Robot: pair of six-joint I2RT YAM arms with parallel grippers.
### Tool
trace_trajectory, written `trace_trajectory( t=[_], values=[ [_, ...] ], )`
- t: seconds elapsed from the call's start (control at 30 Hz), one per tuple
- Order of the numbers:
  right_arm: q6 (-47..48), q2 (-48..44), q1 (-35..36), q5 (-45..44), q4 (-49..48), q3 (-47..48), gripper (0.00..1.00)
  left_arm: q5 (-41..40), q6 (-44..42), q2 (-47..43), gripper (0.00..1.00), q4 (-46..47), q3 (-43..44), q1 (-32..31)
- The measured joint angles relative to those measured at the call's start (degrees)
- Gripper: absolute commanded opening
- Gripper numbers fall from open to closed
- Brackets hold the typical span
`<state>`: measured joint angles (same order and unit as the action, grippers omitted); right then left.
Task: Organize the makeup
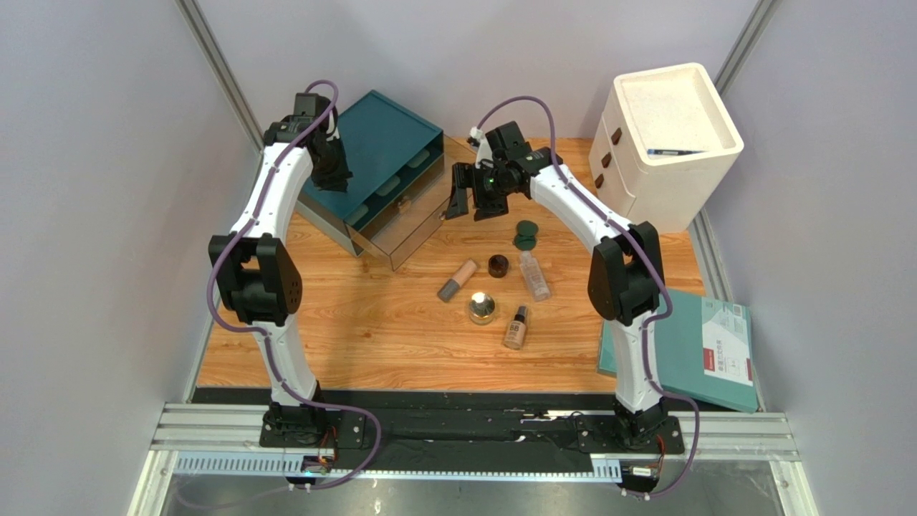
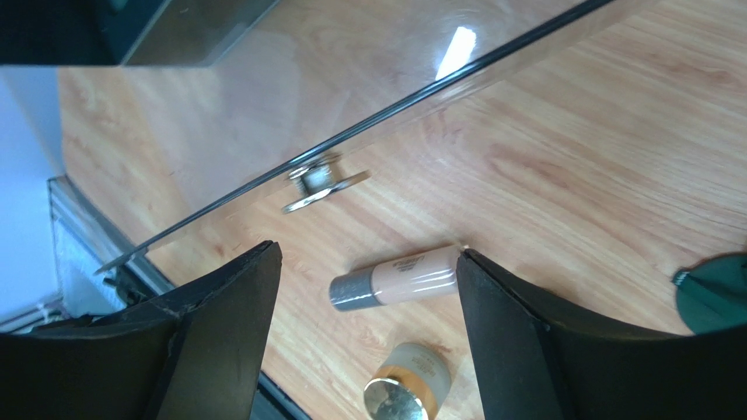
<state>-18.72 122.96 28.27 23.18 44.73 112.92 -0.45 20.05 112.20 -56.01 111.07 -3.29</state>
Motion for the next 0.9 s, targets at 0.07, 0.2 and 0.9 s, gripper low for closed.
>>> trace_trajectory(
  t=[0.07,0.2,0.9],
  values=[
    [0.15,-1.03,0.04,1.88,-0.46,-0.2,0.78,-0.02,-0.02,0.0,0.0,0.0,0.0,0.0],
    [0.15,-1.66,0.04,4.17,-1.36,0.96,0.78,0.0,-0.07,0.0,0.0,0.0,0.0,0.0],
    [5.01,-7.54,0.04,-17.97,7.58,-16.85,0.85,0.37,-1.18,-0.37,0.0,0.87,-0.96,0.0]
  ],
)
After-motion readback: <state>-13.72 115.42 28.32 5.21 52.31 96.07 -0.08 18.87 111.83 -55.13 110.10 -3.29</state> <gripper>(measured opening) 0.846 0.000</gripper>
